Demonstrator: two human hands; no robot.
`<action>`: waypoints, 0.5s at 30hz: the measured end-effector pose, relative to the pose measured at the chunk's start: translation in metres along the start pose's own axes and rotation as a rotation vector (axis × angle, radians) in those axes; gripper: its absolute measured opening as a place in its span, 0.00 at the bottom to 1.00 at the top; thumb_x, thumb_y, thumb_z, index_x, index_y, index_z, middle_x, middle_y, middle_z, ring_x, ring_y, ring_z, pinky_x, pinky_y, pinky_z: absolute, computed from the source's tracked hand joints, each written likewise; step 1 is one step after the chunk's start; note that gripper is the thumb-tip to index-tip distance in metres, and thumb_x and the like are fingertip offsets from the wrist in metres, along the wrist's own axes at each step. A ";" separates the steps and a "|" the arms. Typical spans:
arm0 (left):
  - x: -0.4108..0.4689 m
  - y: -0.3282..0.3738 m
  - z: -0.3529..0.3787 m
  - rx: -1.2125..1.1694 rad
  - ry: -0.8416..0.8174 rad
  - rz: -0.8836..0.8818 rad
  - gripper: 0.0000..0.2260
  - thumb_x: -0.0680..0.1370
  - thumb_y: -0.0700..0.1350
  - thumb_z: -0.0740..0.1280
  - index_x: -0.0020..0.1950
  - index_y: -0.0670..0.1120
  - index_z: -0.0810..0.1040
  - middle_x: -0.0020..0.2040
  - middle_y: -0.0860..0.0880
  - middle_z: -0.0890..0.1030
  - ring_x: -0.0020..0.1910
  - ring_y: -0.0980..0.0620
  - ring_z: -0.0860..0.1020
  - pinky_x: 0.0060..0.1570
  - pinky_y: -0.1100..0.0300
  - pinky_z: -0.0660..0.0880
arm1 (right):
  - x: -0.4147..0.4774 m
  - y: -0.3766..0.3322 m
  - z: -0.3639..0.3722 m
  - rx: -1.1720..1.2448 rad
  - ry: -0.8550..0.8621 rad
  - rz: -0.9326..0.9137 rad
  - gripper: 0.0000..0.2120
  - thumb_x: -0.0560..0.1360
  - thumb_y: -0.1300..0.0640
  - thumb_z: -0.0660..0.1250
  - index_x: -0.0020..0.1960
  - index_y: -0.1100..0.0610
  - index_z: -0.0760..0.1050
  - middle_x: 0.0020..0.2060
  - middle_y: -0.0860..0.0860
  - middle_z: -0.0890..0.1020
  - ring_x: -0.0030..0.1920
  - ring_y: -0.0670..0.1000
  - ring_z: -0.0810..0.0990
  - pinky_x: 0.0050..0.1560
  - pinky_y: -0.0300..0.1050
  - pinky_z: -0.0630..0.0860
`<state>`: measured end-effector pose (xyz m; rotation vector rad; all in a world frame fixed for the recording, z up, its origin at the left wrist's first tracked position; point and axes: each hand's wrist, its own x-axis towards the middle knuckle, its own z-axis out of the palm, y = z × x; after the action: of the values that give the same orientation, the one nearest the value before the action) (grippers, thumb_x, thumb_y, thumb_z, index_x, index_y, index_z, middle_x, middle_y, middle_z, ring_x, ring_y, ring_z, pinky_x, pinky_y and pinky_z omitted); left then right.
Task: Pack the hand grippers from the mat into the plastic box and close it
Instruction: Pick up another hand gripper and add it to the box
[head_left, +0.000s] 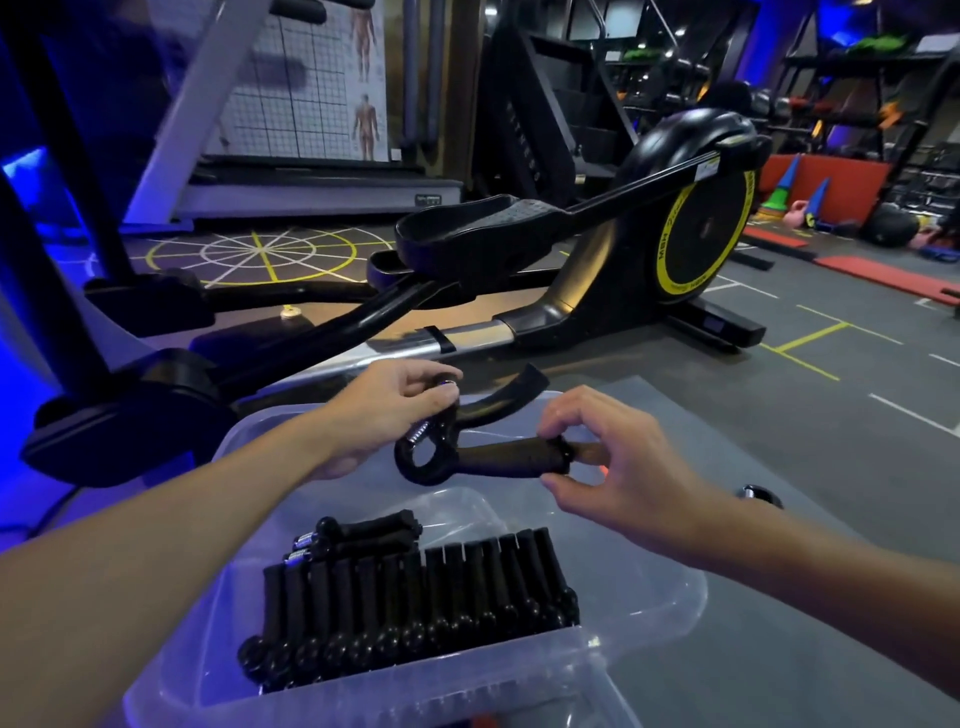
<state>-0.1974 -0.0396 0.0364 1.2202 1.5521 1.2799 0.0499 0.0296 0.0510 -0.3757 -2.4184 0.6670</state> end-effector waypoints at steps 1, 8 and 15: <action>0.000 0.000 0.000 -0.016 0.006 -0.007 0.12 0.79 0.42 0.67 0.63 0.46 0.77 0.49 0.47 0.86 0.49 0.52 0.83 0.51 0.61 0.74 | -0.001 0.003 0.000 -0.016 -0.011 0.013 0.14 0.68 0.65 0.74 0.49 0.53 0.75 0.49 0.43 0.77 0.54 0.50 0.78 0.50 0.44 0.81; -0.003 -0.010 0.002 0.127 0.038 -0.001 0.09 0.75 0.39 0.72 0.55 0.43 0.78 0.47 0.44 0.85 0.44 0.48 0.84 0.43 0.61 0.79 | -0.009 0.045 -0.006 -0.125 -0.025 0.240 0.18 0.72 0.60 0.71 0.59 0.50 0.73 0.55 0.41 0.75 0.58 0.42 0.76 0.59 0.39 0.72; 0.002 -0.048 0.021 0.387 0.188 0.036 0.13 0.67 0.44 0.80 0.46 0.51 0.79 0.43 0.54 0.84 0.47 0.57 0.82 0.53 0.53 0.78 | -0.038 0.085 -0.005 0.008 -0.080 0.603 0.32 0.69 0.44 0.71 0.68 0.37 0.59 0.65 0.42 0.70 0.63 0.48 0.74 0.60 0.50 0.75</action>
<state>-0.1874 -0.0343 -0.0144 1.3999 1.9895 1.1770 0.0918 0.0869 -0.0096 -1.1172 -2.3729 0.9558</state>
